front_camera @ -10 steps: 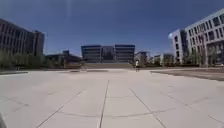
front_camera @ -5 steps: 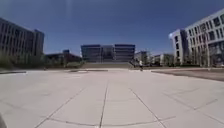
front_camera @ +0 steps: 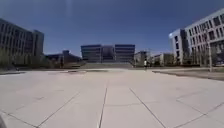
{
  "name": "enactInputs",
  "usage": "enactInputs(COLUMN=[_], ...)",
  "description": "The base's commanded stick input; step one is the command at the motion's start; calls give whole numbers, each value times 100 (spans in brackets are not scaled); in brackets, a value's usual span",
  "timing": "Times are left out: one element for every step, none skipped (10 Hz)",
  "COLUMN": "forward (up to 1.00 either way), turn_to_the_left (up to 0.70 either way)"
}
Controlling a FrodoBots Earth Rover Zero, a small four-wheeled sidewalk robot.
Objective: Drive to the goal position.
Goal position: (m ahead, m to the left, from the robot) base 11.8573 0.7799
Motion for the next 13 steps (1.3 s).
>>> enactInputs(forward=[43, 43, 43, 43, 43, 43, 43, 43, 43, 43, 43, 43, 43], turn_to_the_left=[0, 0, 0, 0, 0, 0, 0, 0, 0, 0, 0, 0, 0])
